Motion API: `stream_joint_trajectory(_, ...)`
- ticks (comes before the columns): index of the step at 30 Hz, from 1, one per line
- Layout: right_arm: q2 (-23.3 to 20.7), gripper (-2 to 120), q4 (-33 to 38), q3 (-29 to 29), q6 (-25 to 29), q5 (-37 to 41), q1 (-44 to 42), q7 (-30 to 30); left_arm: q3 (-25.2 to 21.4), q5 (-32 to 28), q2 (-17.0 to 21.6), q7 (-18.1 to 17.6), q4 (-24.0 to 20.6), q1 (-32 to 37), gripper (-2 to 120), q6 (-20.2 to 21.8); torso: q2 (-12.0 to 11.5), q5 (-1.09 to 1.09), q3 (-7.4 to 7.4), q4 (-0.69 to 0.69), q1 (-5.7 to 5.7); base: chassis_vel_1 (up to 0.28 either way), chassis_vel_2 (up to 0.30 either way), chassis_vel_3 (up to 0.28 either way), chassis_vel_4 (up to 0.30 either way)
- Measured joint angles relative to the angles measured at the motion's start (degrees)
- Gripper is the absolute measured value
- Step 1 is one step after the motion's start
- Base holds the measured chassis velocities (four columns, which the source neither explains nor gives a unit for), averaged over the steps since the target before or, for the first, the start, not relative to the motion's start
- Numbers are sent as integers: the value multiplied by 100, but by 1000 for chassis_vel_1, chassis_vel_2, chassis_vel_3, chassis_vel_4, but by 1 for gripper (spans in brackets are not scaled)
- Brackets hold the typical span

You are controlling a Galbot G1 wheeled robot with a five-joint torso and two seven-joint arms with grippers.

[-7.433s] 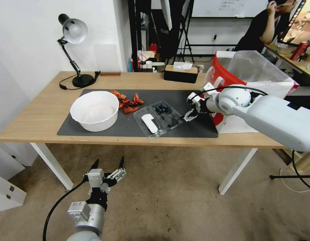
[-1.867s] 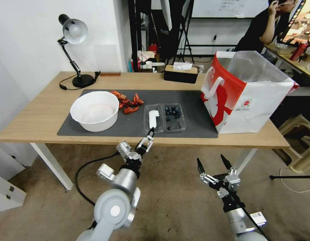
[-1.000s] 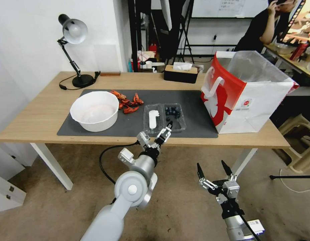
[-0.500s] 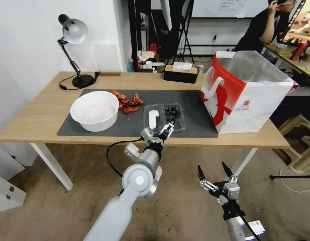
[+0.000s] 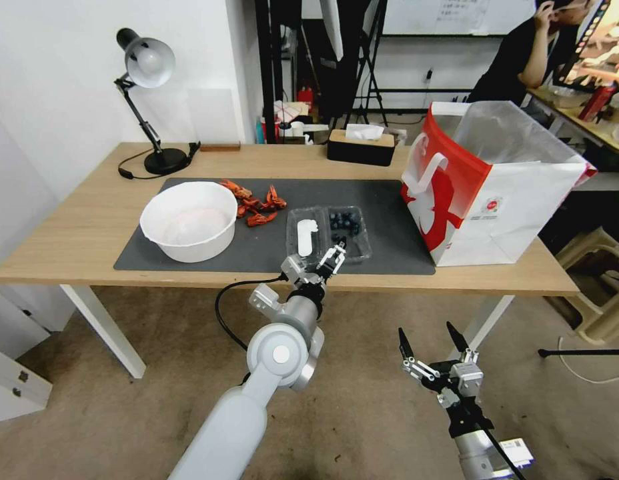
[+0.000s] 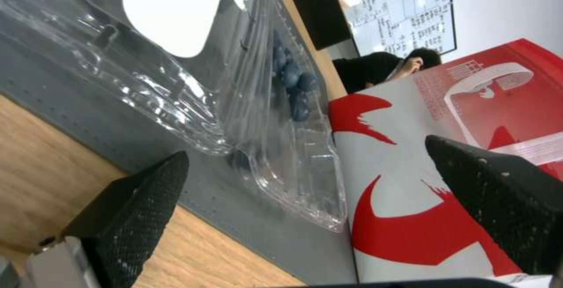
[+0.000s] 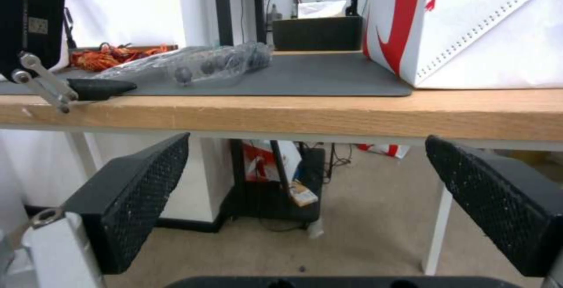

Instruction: Close the takeout container lid, then place the container into the takeout bag.

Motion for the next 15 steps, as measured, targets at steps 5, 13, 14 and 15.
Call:
stream_joint_trajectory(5, 43, 100, 2, -21, 0, -44, -17, -6, -45, 0, 47, -31, 0, -9, 100, -26, 0, 0, -1, 0, 0, 0, 0, 0, 0)
stream_joint_trajectory(13, 107, 100, 6, -29, 2, -109, -72, -13, -123, -51, 76, 5, -5, 15, 100, -100, 0, 0, -1, 0, -1, 0, 0, 0, 0)
stream_joint_trajectory(14, 114, 100, 5, -29, 4, -117, -77, -14, -137, -62, 78, 28, -3, 17, 100, -122, 0, 0, 0, 1, -1, 0, 0, 0, 0)
stream_joint_trajectory(15, 114, 100, 5, -29, 4, -117, -77, -14, -137, -62, 78, 28, -3, 17, 100, -122, 0, 0, 0, 1, -1, 0, 0, 0, 0)
